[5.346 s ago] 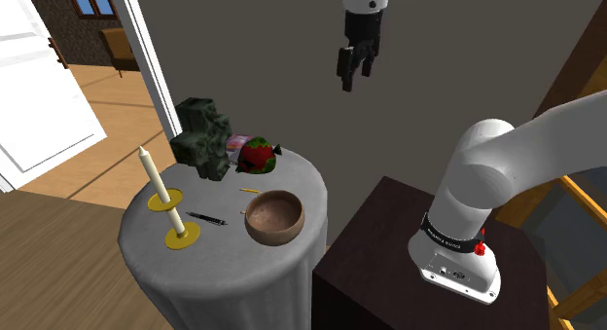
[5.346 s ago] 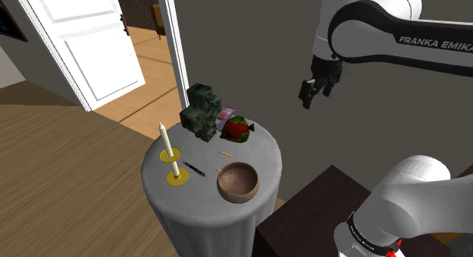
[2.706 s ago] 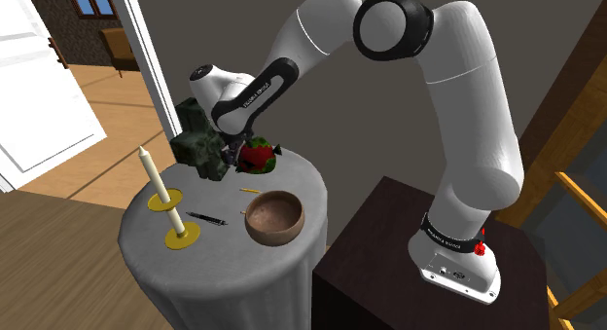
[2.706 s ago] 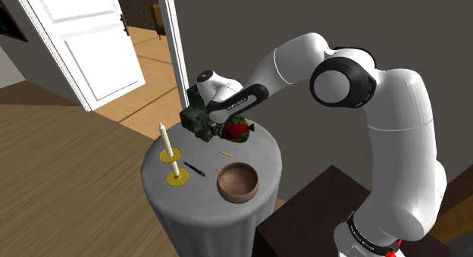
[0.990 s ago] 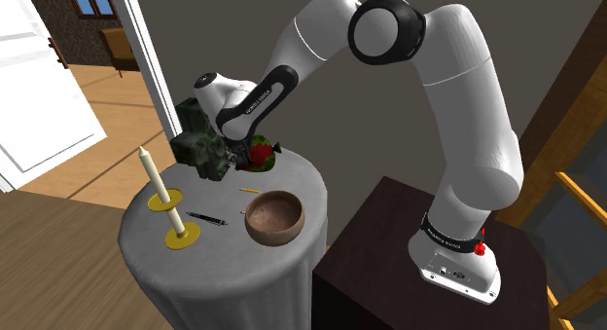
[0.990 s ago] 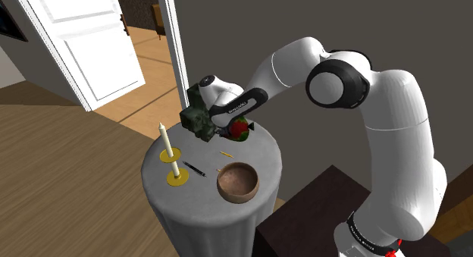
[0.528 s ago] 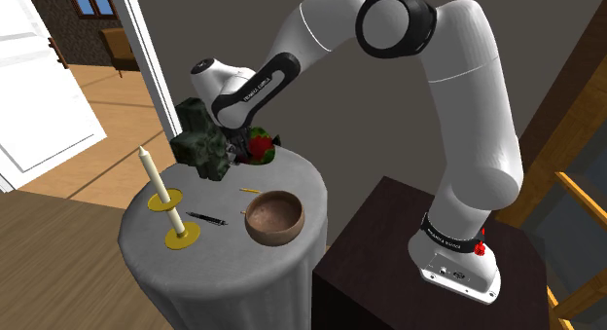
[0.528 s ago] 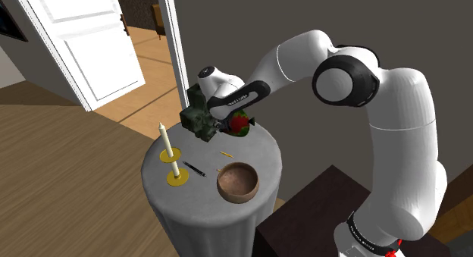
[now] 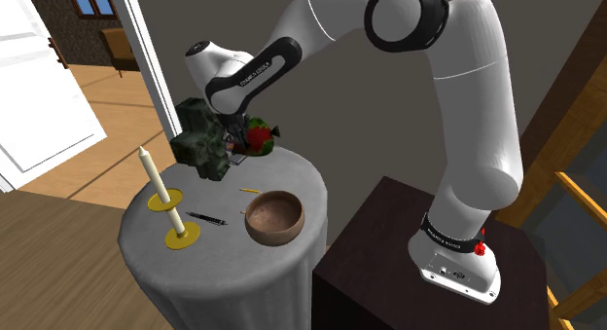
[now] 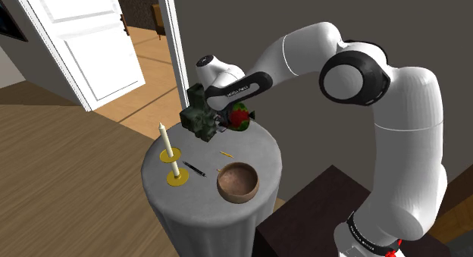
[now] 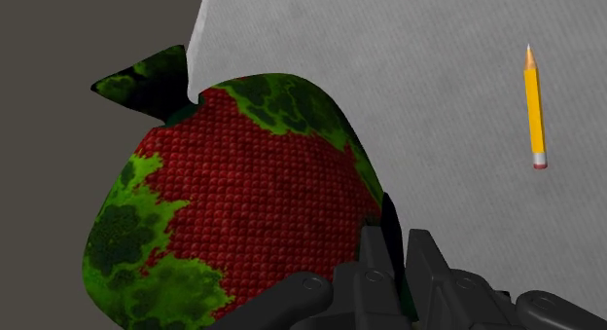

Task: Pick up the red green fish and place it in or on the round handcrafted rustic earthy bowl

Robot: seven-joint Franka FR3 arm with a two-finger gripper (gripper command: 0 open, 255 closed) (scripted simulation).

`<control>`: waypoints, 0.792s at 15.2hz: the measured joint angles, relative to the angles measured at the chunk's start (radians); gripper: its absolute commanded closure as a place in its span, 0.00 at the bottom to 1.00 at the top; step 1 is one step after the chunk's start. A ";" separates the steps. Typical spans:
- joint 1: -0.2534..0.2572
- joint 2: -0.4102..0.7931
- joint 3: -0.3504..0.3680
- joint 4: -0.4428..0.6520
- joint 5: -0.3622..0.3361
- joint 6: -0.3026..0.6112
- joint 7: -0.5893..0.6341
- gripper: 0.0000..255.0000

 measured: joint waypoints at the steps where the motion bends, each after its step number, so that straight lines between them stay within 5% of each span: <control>1: 0.000 -0.006 0.001 0.003 0.003 -0.009 -0.004 1.00; 12: -0.002 -0.061 0.013 0.071 0.033 -0.124 -0.050 1.00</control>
